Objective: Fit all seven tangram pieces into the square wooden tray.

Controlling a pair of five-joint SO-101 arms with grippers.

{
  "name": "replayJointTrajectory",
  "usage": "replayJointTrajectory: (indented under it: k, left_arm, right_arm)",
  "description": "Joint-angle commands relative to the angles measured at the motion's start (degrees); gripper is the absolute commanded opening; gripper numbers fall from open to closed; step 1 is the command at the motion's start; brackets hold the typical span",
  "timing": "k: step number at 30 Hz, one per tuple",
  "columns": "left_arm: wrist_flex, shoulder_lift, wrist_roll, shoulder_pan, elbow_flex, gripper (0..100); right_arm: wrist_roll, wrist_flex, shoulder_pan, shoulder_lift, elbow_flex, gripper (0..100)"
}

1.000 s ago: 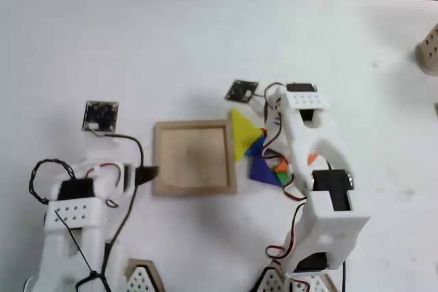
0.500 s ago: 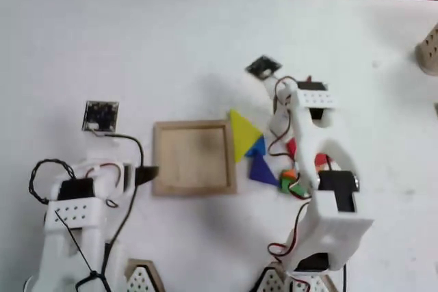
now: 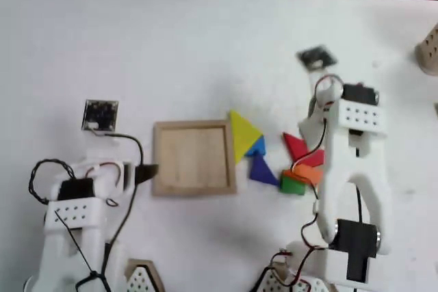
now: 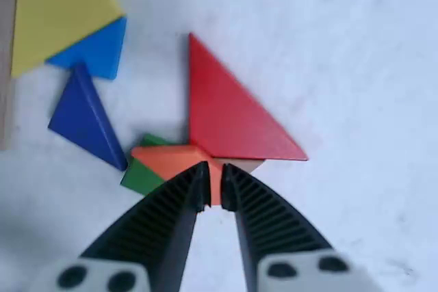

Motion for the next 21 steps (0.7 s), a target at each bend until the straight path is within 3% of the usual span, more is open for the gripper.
replayJointTrajectory:
  k: [1,5,10,21]
  left_arm:
    - [-1.1,-0.1,0.8,-0.2,-1.6,39]
    - [-1.1,-0.1,0.8,-0.2,-1.6,39]
    - [-1.1,-0.1,0.8,-0.3,-1.6,39]
    - [-1.1,-0.1,0.8,-0.3,-1.6,39]
  right_arm:
    - [3.3,-5.6,1.0,-2.5,6.4,16.3]
    - [6.6,-14.7,0.1,-2.5,14.2,18.4]
    - [6.5,-20.8,-0.4,-2.5,18.9,1.7]
    - [7.0,-15.3,-0.5,-3.0,24.2,1.8]
